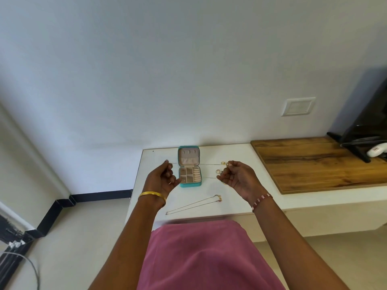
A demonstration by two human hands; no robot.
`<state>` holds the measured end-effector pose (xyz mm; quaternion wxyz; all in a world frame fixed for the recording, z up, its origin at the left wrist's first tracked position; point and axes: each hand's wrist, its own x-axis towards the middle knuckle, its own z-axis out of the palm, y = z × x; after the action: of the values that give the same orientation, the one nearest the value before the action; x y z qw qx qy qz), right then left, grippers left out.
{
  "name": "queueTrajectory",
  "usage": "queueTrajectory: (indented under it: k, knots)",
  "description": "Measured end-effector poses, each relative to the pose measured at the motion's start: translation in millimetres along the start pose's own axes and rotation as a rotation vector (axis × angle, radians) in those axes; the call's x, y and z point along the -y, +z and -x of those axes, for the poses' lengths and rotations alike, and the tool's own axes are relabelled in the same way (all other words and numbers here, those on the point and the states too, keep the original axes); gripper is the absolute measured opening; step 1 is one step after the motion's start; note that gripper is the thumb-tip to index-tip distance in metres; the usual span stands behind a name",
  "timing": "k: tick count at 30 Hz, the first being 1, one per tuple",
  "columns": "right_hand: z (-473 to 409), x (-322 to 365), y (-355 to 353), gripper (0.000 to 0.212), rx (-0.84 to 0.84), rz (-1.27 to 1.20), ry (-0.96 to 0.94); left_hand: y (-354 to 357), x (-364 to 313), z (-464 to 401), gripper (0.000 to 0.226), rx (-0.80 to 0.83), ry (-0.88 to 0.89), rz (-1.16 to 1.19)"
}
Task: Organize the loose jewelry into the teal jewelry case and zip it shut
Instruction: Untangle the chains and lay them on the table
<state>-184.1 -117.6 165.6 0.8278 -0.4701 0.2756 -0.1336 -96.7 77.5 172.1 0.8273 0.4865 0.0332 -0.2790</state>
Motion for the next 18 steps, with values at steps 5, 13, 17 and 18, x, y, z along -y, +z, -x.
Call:
queueTrajectory:
  k: [5, 13, 17, 18]
  knots:
    - [-4, -30, -9, 0.023, -0.017, 0.025, 0.106, 14, -9, 1, 0.025, 0.103, 0.124, -0.064]
    - [0, -29, 12, 0.033, 0.137, 0.437, -0.067, 39, -8, -4, 0.023, 0.262, 0.205, -1.005]
    - [6, -16, 31, 0.034, 0.328, 0.342, -0.127, 45, -10, -8, 0.021, 0.274, 0.234, -1.147]
    - [6, -14, 34, 0.03, 0.346, 0.353, -0.136, 45, -12, -10, 0.02, 0.27, 0.237, -1.175]
